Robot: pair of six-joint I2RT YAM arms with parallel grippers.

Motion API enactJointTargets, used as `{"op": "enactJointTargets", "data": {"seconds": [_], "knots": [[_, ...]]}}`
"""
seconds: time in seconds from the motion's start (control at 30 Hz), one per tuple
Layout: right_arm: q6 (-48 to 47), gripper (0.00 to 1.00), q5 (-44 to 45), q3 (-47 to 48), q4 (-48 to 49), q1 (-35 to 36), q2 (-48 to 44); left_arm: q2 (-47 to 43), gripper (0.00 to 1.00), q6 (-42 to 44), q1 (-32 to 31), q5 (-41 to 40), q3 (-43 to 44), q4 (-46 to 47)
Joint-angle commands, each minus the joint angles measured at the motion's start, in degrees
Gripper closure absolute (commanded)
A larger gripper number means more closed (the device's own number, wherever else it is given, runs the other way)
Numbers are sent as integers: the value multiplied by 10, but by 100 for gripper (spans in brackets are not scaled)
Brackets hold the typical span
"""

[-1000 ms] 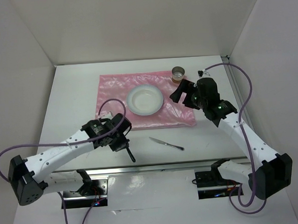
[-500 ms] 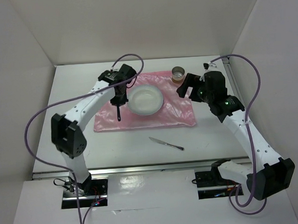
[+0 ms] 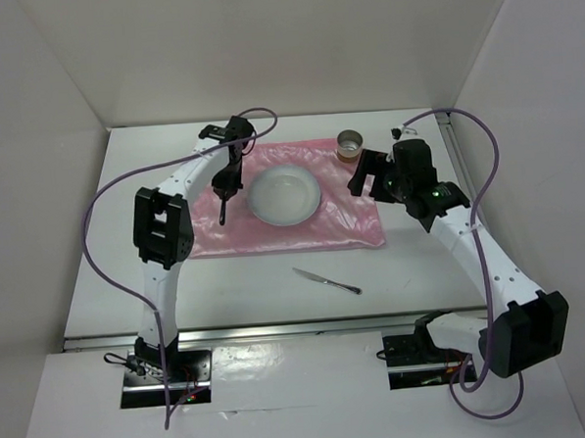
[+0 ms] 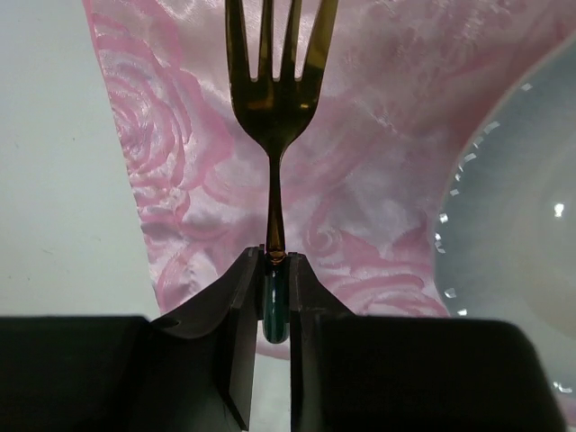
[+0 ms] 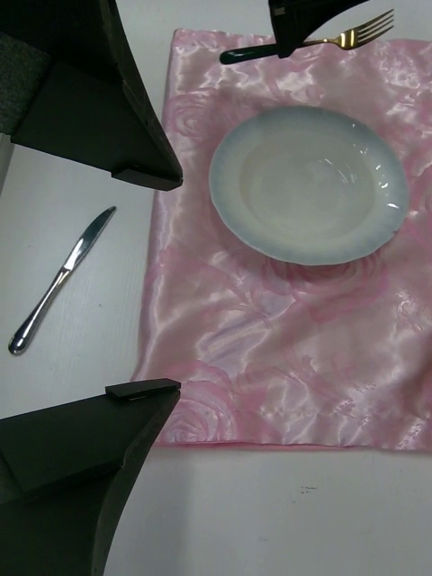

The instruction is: Set the dinner table for one person

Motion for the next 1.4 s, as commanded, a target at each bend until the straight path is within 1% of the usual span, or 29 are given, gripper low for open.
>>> {"op": "enactJointTargets", "data": {"seconds": [0.0,0.07,0.2,0.33,0.43,0.53,0.63,0.7,0.73,0.77,0.87,0.9,0.97,1.0,1.1,1.17,1.2,1.23,1.33,1.37], "knots": [[-12,1,11,17,5,-4,9,20,100,21,12,18,25,-3],[-12,1,4,17,10,-4,16,25,100,21,17,18,10,6],[-6,1,9,28,4,-4,30,44,100,21,23,24,10,20],[2,1,15,28,4,-4,42,73,100,26,23,24,46,14],[7,1,28,23,4,1,49,87,100,26,23,17,52,7],[-7,1,28,15,-1,27,55,99,100,26,28,4,52,2],[-13,1,48,-19,-1,78,68,105,100,16,35,10,47,2],[-7,1,60,-42,-1,122,77,111,90,9,40,18,59,-12],[-2,1,65,-50,-7,135,83,116,83,4,40,24,59,-12],[15,1,70,-58,-7,148,83,116,72,4,40,24,59,-17],[33,8,49,-92,-15,179,84,102,55,4,40,24,59,-17],[44,10,42,-114,-15,200,84,102,46,4,40,18,59,-17],[65,17,51,-133,-29,222,67,90,36,4,40,18,59,-17],[78,19,58,-141,-29,230,67,79,34,4,40,18,59,-17],[90,25,58,-153,-43,251,60,57,34,4,40,12,59,-17],[90,27,51,-159,-48,258,73,46,34,4,40,7,71,-29],[82,31,51,-159,-48,264,80,41,34,4,40,-1,79,-34],[74,33,51,-159,-48,264,88,24,34,-2,40,-1,79,-34],[53,33,38,-159,-35,269,119,-12,34,-16,40,-13,74,-39],[46,33,33,-159,-24,269,135,-40,34,-26,40,-13,73,-39]]}}
